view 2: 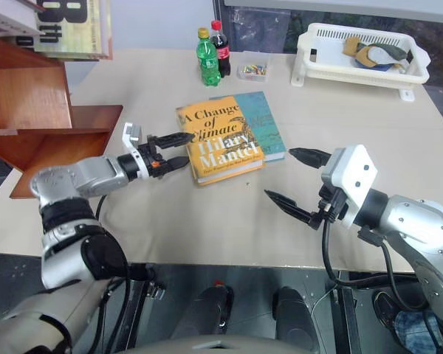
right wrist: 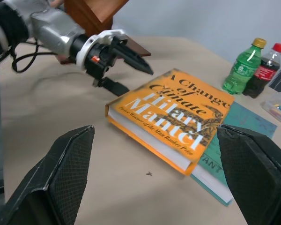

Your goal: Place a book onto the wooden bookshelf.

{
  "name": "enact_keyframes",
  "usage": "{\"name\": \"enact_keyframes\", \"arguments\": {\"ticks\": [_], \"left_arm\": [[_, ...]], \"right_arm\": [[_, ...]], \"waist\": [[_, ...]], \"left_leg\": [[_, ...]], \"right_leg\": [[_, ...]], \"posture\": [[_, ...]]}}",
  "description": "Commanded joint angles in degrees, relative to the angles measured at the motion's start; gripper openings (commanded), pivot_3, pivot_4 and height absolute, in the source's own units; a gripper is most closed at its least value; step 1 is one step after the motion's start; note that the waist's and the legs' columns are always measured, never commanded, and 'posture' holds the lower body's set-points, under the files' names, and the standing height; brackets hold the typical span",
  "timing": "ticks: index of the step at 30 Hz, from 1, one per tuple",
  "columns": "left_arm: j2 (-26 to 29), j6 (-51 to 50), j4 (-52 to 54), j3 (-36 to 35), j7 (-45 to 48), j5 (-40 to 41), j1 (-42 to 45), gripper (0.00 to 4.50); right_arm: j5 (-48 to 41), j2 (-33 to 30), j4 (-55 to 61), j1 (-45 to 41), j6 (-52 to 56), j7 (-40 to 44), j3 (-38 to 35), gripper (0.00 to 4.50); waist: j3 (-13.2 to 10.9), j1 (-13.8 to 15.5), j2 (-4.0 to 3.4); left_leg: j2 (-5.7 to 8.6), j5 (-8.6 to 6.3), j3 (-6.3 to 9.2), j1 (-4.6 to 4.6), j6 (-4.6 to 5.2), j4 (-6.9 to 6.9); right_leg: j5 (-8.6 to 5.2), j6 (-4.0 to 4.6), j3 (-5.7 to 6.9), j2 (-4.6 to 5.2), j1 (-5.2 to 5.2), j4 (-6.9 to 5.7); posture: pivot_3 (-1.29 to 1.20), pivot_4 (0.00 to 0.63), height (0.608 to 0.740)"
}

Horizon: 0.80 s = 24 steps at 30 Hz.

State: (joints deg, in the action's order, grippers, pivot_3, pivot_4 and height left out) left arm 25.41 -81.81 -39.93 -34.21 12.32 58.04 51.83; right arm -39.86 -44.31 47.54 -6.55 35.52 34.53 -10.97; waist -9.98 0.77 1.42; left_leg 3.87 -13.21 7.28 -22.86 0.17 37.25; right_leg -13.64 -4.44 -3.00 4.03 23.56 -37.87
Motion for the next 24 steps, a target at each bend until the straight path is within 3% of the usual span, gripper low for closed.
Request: {"name": "enact_keyframes", "arguments": {"ticks": [1,7,19,22,24], "left_arm": [[1.88,5.81,-9.33,7.11,13.02,-6.69,4.07,4.45],[3.08,15.94,-23.53,13.08,26.66,-16.72,9.58,4.45],[2.79,21.66,-31.24,8.85,30.54,-20.93,12.22,4.45],[2.87,21.70,-31.71,7.68,30.49,-21.02,12.38,3.80],[3.26,21.31,-31.77,7.12,30.61,-20.92,12.24,2.89]], "right_arm": [[-0.03,0.19,2.59,0.14,-0.98,-0.96,-0.84,4.31],[-1.17,-0.58,5.12,1.70,0.33,-2.65,-3.21,4.31],[-3.53,-1.41,8.19,4.66,1.87,-5.75,-6.16,4.31],[-3.74,-1.83,7.93,4.50,1.86,-5.82,-6.39,4.31],[-3.95,-2.05,7.92,4.44,1.88,-6.01,-6.42,4.31]], "waist": [[0.00,-0.13,0.00],[-0.01,-1.06,0.01],[-0.01,-1.54,0.02],[-0.01,-1.54,0.02],[-0.01,-1.56,0.02]], "left_leg": [[0.00,0.00,-0.02,0.00,0.00,-0.04],[-0.06,0.00,-0.01,-0.04,0.01,-0.10],[-0.07,-0.14,0.31,-0.04,0.25,-0.09],[-0.07,-0.14,0.31,-0.04,0.25,-0.08],[-0.07,-0.14,0.31,-0.04,0.25,-0.08]], "right_leg": [[0.00,0.00,0.00,0.00,0.02,0.01],[0.00,0.01,-0.02,0.00,0.07,0.04],[0.00,-0.02,-0.02,0.02,0.09,-0.02],[0.00,-0.02,-0.02,0.02,0.09,-0.02],[0.00,-0.02,-0.02,0.02,0.09,-0.02]], "posture": [[0.00,0.150,0.740],[0.00,0.150,0.740],[0.00,0.150,0.740],[0.00,0.150,0.740],[0.00,0.150,0.740]]}}
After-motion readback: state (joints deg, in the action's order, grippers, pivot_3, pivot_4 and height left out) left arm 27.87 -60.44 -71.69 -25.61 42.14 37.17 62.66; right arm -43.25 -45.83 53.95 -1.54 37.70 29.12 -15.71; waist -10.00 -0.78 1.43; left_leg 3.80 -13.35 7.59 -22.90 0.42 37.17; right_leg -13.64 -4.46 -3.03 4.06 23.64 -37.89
